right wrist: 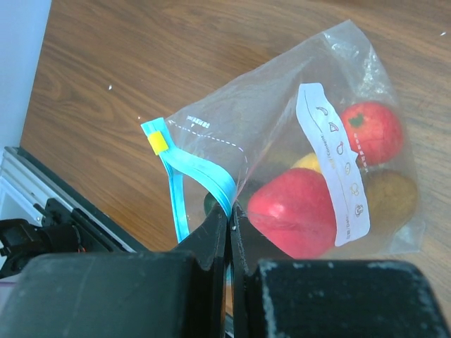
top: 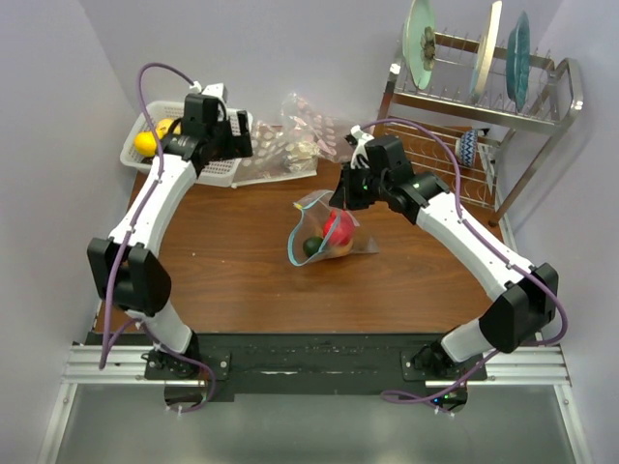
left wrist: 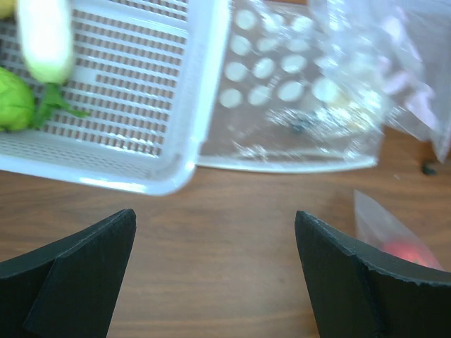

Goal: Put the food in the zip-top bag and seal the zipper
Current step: Pick up the fake vegetable from the bin.

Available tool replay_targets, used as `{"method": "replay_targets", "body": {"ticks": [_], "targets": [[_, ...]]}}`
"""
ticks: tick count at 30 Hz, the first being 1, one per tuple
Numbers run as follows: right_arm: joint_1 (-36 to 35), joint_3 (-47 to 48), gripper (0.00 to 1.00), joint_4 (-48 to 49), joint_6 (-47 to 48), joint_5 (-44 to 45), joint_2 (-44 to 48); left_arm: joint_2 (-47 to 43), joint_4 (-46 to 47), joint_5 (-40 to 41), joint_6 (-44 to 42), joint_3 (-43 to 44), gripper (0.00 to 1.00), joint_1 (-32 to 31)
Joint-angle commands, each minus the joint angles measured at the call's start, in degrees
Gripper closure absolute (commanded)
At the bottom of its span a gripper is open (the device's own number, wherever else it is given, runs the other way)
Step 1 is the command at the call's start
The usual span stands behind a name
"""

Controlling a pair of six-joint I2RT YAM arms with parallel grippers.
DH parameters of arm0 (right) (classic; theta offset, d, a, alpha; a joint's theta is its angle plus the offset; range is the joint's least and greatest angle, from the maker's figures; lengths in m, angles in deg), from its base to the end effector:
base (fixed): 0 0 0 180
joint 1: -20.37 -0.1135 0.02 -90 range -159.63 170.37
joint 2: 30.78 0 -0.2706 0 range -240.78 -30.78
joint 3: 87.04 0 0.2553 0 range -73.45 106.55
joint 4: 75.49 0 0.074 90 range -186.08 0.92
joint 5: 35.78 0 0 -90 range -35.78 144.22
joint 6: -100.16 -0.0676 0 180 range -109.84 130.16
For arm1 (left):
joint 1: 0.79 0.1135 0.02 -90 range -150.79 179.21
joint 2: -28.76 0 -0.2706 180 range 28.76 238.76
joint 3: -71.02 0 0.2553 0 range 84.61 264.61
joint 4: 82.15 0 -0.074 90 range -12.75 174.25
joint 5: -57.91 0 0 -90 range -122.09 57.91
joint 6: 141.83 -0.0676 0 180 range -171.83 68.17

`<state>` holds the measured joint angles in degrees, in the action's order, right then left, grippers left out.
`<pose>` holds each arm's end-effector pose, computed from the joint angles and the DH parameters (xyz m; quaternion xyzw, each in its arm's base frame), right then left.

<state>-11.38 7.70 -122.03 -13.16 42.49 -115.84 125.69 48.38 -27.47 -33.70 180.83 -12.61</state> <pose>0.2993 0.2014 0.3419 -0.1110 0.8839 0.2867 0.3523 0.4074 -0.0797 0.3548 -0.0672 0.8903 -0.0812 0.4431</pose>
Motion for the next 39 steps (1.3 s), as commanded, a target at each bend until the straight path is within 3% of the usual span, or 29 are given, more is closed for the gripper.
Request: {"method": "replay_targets", "body": {"ticks": [1, 12, 21, 39], "targets": [[0.20, 0.59, 1.00, 2.02, 1.25, 0.04, 2.35, 5.71, -0.25, 5.83, -3.88, 5.90, 0.01, 2.58], [0.19, 1.30, 1.00, 2.10, 1.07, -1.46, 0.59, 31.11, -6.22, 14.36, -6.35, 30.24, 0.06, 6.63], [0.28, 0.95, 1.00, 2.54, 0.64, -2.78, 0.77, 36.49, 1.33, 15.78, -2.84, 30.25, 0.16, 9.87], [0.28, 0.07, 1.00, 2.98, 0.28, -4.27, 1.47, 39.75, 12.15, 5.05, 14.12, 29.37, 0.12, 19.80]]}}
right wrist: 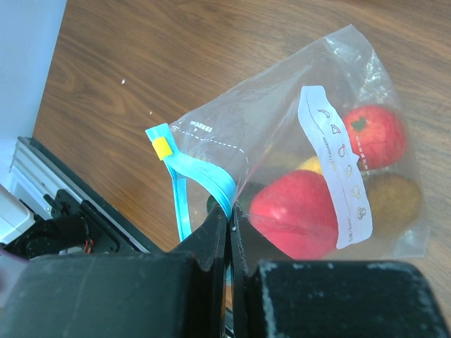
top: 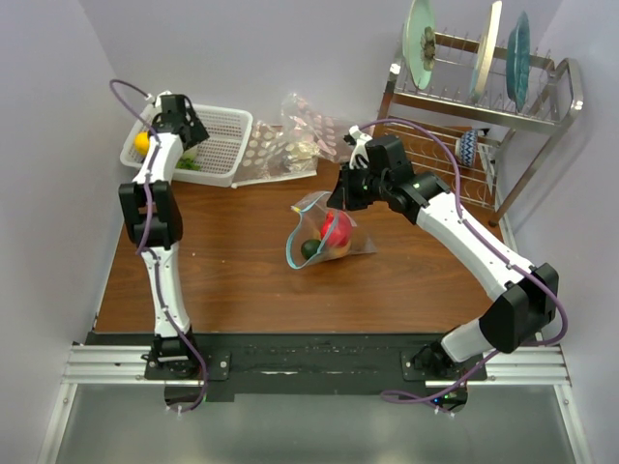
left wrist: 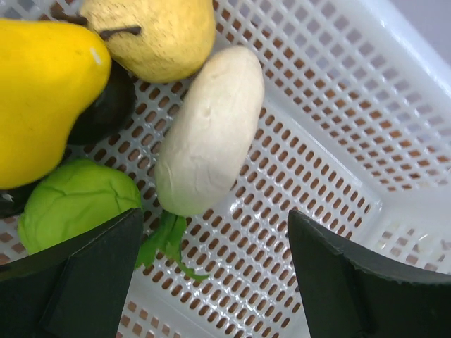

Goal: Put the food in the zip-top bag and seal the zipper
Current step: Pick up the fake vegetable from the bin.

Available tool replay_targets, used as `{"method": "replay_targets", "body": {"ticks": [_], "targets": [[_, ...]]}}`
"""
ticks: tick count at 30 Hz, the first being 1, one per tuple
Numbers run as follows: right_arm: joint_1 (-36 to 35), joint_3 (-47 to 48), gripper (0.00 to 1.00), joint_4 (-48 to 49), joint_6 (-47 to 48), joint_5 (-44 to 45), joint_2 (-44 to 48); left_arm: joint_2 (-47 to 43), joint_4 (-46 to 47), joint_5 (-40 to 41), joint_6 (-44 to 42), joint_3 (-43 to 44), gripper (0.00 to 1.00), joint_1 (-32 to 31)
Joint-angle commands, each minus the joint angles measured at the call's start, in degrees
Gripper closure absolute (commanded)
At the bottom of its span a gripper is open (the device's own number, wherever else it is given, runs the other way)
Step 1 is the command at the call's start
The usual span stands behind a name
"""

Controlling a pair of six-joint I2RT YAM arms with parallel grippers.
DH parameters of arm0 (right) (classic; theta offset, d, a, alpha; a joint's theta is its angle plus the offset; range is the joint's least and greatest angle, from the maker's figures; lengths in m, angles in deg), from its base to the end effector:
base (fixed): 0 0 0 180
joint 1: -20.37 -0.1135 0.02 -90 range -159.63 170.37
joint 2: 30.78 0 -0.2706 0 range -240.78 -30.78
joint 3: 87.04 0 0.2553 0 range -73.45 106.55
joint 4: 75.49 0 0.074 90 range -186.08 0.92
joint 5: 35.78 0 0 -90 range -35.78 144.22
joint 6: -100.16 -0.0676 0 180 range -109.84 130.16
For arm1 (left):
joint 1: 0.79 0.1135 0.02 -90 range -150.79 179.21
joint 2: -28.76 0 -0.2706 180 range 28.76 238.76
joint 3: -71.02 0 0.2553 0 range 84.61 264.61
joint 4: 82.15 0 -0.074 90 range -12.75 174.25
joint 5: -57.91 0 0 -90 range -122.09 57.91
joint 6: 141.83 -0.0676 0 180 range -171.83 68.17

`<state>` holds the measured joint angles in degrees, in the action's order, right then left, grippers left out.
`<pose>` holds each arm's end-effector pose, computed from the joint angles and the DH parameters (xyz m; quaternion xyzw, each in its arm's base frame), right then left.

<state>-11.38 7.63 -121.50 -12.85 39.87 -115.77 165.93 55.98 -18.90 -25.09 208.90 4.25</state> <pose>0.2977 0.2039 0.3434 -0.1237 0.8785 0.3049 0.3465 0.5754 0.0662 0.2086 -0.2933 0.8570 0.0254 0.4230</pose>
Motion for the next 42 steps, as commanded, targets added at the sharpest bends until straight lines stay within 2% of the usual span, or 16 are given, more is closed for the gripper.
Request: {"method": "replay_targets", "body": {"ticks": [1, 7, 13, 18, 22, 27, 31, 33, 36, 40, 41, 42], "targets": [[0.28, 0.13, 1.00, 2.45, -0.02, -1.47, 1.41, -0.67, 4.80, -3.52, 5.51, 1.39, 0.12, 3.22], [0.28, 0.05, 1.00, 2.54, -0.02, -2.00, 1.49, -0.32, 6.03, -0.80, 3.58, 2.36, 0.10, 3.57], [0.28, 0.13, 1.00, 2.81, -0.20, -2.35, 1.32, 2.32, 5.95, -4.22, 7.62, 2.89, 0.10, 4.10], [0.28, 0.04, 1.00, 2.63, -0.11, -1.74, 1.67, 3.72, 5.24, -2.12, 7.72, 3.67, 0.09, 3.66], [0.28, 0.48, 1.00, 2.54, -0.11, -2.26, 1.41, 7.50, 4.10, -5.00, 7.44, 9.21, 0.09, 3.49], [0.19, 1.10, 1.00, 2.54, -0.29, -2.26, 0.97, 8.47, 7.17, -7.65, 7.71, 6.85, 0.09, 2.61], [0.28, 1.19, 1.00, 2.28, -0.29, -2.00, 0.97, 9.96, 7.45, -9.50, 9.20, 7.02, 0.17, 2.43], [0.19, 1.10, 1.00, 2.19, -0.20, -1.47, 1.06, 10.49, 7.96, -9.94, 9.73, 6.85, 0.26, 2.34], [0.28, 1.01, 1.00, 2.19, -0.11, -1.30, 1.14, 10.93, 7.97, -10.55, 9.82, 6.93, 0.33, 2.34], [0.28, 1.01, 1.00, 2.19, -0.20, -1.21, 0.97, 11.37, 8.06, -11.08, 10.08, 6.93, 0.38, 2.26], [0.28, 0.92, 1.00, 2.36, -0.20, -1.21, 0.88, 11.20, 8.06, -11.26, 10.17, 6.93, 0.41, 2.26], [0.20, 0.92, 1.00, 2.37, -0.20, -1.21, 0.88, 11.11, 8.41, -11.43, 10.09, 6.76, 0.49, 2.26]]}}
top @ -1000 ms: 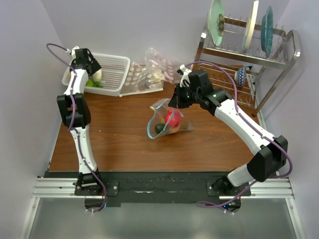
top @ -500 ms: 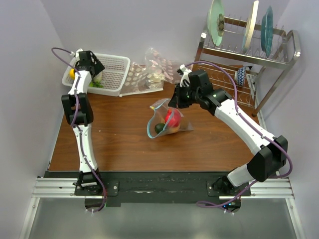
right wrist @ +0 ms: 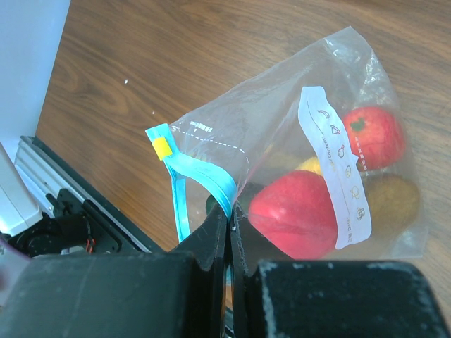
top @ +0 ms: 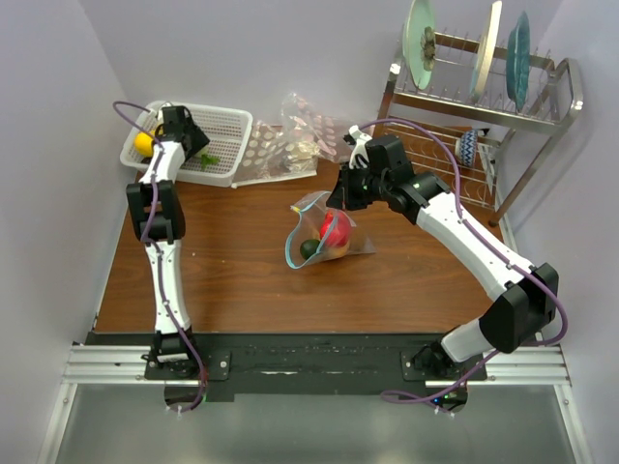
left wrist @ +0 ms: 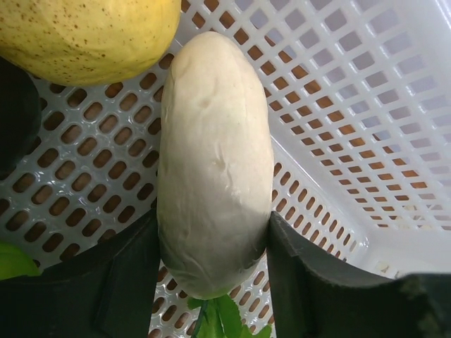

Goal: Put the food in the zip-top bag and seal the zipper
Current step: Pick up the fake vegetable from the bin.

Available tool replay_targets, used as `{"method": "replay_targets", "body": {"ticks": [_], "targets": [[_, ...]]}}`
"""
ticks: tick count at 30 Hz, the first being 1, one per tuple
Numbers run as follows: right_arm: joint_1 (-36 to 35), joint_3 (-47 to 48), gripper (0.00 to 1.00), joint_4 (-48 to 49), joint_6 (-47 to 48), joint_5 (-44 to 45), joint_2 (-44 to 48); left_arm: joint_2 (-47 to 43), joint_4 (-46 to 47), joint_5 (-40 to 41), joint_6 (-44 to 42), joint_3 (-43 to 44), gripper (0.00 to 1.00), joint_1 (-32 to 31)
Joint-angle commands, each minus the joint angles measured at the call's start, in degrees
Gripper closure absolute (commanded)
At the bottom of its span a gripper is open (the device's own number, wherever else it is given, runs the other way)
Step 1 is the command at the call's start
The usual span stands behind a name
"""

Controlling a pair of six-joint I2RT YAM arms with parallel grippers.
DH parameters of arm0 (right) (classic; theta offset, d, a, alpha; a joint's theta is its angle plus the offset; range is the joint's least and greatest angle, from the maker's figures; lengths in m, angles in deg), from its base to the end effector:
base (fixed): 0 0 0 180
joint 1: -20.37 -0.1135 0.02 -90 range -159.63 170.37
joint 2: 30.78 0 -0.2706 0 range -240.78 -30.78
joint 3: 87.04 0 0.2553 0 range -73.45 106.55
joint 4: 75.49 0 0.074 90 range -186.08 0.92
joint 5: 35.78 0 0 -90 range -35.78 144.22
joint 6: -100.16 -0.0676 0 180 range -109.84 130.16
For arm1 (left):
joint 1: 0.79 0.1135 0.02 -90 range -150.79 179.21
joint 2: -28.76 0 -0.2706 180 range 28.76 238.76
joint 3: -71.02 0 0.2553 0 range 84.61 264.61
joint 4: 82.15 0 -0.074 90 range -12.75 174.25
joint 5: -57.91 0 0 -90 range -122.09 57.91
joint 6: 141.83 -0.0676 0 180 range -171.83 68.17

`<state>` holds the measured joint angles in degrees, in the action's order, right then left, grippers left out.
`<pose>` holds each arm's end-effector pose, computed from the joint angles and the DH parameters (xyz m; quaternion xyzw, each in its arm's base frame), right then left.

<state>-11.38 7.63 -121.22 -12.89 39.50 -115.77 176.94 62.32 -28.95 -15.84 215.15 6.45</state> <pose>0.2977 0.2044 0.3440 -0.1250 0.8769 0.3084 0.3469 0.6083 0.0810 0.1480 -0.3440 0.8365 -0.0817 0.4186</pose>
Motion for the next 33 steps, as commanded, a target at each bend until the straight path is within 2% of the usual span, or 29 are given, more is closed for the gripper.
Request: {"method": "replay_targets", "body": {"ticks": [1, 3, 6, 7, 13, 24, 28, 33], "targets": [[0.28, 0.84, 1.00, 2.26, -0.07, -0.84, 0.88, 0.01, 2.24, -2.25, 0.75, 0.50, 0.53, 0.05], [0.19, 0.75, 1.00, 2.17, -0.07, -0.84, 0.71, -0.96, 3.03, -2.78, 0.14, -0.02, 0.58, -0.13], [0.28, 0.84, 1.00, 2.17, -0.07, -0.75, 0.61, -4.55, 4.87, -5.06, -0.83, -3.09, 0.59, -0.48], [0.20, 0.92, 1.00, 2.17, 0.02, -0.75, 0.44, -5.96, 5.84, -8.12, -0.92, -4.75, 0.59, -0.57], [0.28, 1.36, 1.00, 2.17, -0.07, -1.01, 0.18, -17.74, 7.08, -17.00, -1.01, -13.99, 0.59, -0.57], [0.37, 1.89, 1.00, 2.08, -0.59, -1.19, -0.44, -41.90, 9.70, -25.80, -1.71, -30.94, 0.60, -3.11], [0.37, 2.50, 1.00, 1.73, -0.77, -1.27, -0.70, -51.12, 11.56, -30.28, -1.36, -37.10, 0.60, -6.35], [0.37, 4.35, 1.00, 0.06, -1.56, -1.01, -1.14, -60.18, 12.79, -30.91, -2.33, -45.10, 0.60, -12.33]]}}
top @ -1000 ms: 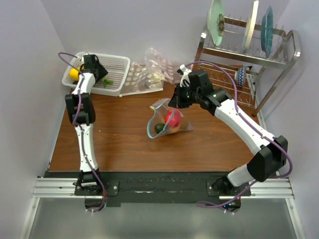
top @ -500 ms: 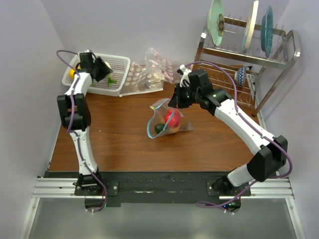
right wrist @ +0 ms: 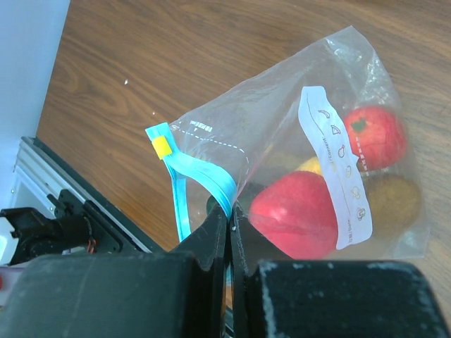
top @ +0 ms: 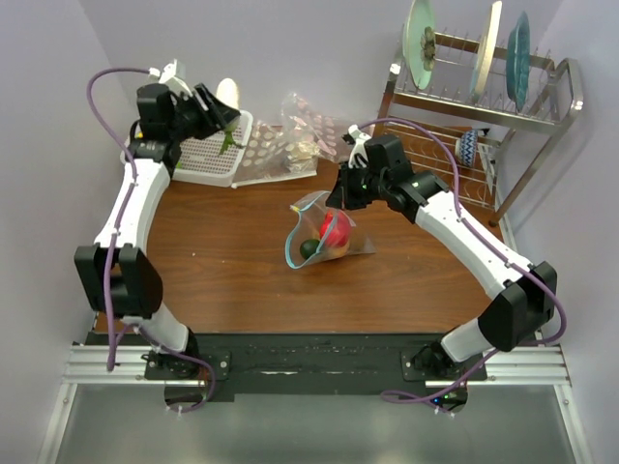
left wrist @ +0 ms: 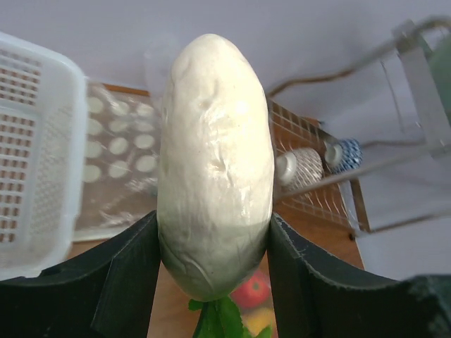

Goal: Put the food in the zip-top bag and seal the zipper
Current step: Pick up the fake vegetable from the bin, then place the fake vegetable in the zipper food storage bag.

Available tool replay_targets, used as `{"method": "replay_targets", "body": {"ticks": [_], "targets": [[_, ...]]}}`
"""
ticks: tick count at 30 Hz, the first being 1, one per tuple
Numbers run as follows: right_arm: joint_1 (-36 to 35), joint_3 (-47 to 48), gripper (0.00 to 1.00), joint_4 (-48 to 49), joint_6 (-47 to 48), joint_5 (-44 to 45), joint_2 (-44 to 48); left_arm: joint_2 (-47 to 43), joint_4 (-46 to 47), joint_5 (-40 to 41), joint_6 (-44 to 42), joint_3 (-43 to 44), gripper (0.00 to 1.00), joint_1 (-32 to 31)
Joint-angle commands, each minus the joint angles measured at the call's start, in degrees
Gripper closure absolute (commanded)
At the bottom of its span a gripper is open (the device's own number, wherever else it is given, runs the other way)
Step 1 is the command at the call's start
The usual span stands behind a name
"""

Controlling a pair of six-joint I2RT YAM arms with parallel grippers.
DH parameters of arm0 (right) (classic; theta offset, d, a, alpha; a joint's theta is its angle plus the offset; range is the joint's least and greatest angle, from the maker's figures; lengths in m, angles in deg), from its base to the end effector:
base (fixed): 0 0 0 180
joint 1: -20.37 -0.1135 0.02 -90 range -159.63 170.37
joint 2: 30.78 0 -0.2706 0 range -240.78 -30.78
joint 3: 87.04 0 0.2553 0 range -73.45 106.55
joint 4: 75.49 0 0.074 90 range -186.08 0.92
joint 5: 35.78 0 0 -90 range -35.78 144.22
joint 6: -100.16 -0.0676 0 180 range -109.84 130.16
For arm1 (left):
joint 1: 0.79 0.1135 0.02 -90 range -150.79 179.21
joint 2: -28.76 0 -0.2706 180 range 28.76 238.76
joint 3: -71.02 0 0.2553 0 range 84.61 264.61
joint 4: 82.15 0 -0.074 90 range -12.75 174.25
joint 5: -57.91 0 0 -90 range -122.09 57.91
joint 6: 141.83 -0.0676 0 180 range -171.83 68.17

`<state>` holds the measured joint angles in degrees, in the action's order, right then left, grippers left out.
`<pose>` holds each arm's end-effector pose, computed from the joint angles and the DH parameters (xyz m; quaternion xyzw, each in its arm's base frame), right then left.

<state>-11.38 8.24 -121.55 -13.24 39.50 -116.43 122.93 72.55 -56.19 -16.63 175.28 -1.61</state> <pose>0.2999 0.2058 0.3433 -0.1220 0.8788 0.3083 0.3432 0.4215 -0.0336 0.3925 -0.1085 0.7797 -0.3414 0.5135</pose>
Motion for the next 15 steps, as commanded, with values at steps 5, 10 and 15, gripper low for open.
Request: {"method": "replay_targets", "body": {"ticks": [5, 10, 15], "targets": [[0.37, 5.85, 1.00, -1.36, -3.84, -2.24, -1.45, -16.64, 7.64, -3.59, -1.27, -15.93, 0.60, -11.12], [0.37, 7.08, 1.00, -1.72, -7.01, -3.29, -1.72, -25.94, 14.59, -2.88, -2.68, -26.57, 0.60, -16.57], [0.28, 7.69, 1.00, -1.72, -6.93, -3.30, -1.80, -30.36, 8.66, -6.22, -3.38, -28.19, 0.60, -17.81]]}}
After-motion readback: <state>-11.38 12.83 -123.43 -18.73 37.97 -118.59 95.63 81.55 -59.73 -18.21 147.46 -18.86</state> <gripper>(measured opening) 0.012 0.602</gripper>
